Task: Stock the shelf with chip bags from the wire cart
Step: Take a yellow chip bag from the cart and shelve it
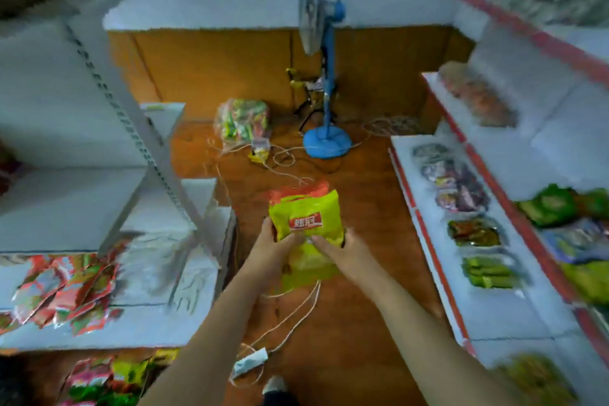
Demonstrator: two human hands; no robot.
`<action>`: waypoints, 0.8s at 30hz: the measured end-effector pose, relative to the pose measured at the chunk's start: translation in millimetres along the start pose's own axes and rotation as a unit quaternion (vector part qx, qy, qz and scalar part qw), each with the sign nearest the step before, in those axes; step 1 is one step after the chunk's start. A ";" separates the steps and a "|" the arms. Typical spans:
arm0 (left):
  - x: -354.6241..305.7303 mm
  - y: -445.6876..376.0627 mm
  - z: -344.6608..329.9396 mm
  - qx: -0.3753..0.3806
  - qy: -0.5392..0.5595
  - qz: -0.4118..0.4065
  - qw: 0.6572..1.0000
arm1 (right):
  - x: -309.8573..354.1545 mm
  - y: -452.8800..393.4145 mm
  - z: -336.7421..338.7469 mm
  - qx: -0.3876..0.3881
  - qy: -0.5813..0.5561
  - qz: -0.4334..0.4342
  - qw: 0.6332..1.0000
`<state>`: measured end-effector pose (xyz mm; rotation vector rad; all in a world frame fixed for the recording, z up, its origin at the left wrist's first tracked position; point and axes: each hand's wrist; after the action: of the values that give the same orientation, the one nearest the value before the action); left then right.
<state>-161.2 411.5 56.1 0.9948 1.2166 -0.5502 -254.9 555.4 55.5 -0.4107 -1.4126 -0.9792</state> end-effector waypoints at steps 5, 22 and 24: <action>-40.5 -44.9 -135.2 0.176 -0.082 -0.018 0.981 | -19.0 20.9 124.2 -0.143 -0.060 0.006 0.988; -80.8 -273.7 -435.8 0.439 -0.166 0.015 0.883 | -37.8 -102.4 392.6 -0.408 -0.160 -0.045 0.898; -88.5 -307.3 -458.8 0.478 -0.199 0.019 0.855 | -35.4 -127.6 412.7 -0.425 -0.168 -0.059 0.887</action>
<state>-670.0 641.8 26.4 1.6164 0.4970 -1.3259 -608.0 806.8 54.7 -1.1990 -1.2464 -1.6784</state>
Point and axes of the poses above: each hand's wrist, its own y-axis away from the middle knuckle, its own z-axis out of the back of the hand, x = y × z, and after that the axes turned 4 degrees about -y, right-handed
